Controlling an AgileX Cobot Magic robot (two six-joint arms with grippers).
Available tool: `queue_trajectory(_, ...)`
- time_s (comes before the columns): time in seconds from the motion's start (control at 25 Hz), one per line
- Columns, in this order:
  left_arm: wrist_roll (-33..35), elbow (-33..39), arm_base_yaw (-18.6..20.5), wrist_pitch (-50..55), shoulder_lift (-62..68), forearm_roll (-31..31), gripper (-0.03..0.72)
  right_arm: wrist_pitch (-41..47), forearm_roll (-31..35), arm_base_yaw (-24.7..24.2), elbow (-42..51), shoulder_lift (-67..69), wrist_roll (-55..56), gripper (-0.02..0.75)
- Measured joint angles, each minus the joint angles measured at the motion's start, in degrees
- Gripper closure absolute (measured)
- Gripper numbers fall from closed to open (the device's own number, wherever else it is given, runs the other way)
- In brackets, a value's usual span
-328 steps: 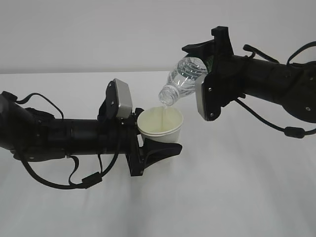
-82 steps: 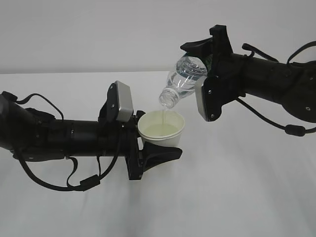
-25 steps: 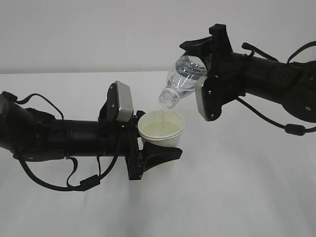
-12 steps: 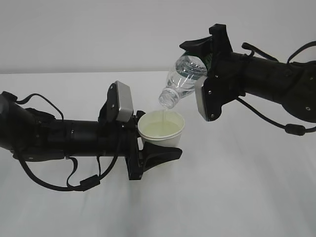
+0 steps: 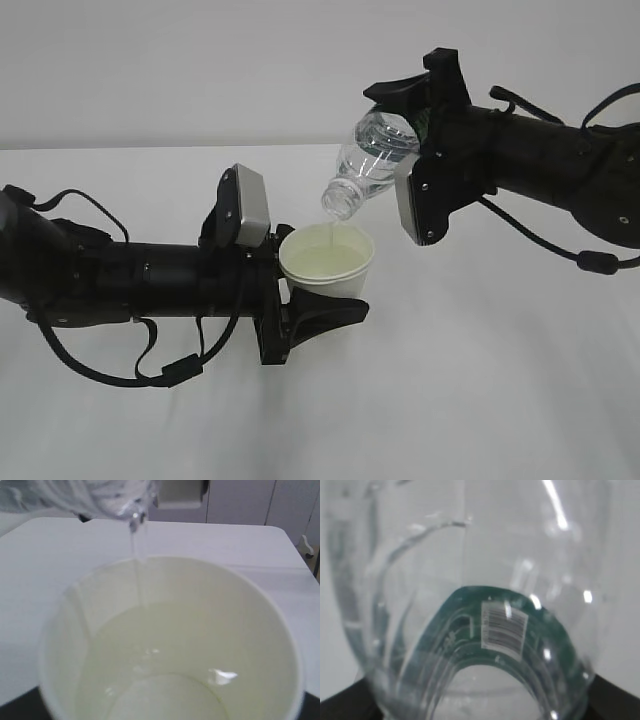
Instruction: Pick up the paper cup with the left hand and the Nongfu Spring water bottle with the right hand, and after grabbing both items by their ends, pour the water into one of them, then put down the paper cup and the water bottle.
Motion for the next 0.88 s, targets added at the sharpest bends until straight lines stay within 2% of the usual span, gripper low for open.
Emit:
queue_trajectory(0.44,0.0,0.0,0.0,0.0,0.0,0.0,0.204,-0.1,0.0,0.0,0.0,0.0,5.46,0.255)
queue_trajectory(0.88,0.0,0.0,0.0,0.0,0.0,0.0,0.204,-0.59,0.0,0.0,1.01,0.0,5.93,0.255)
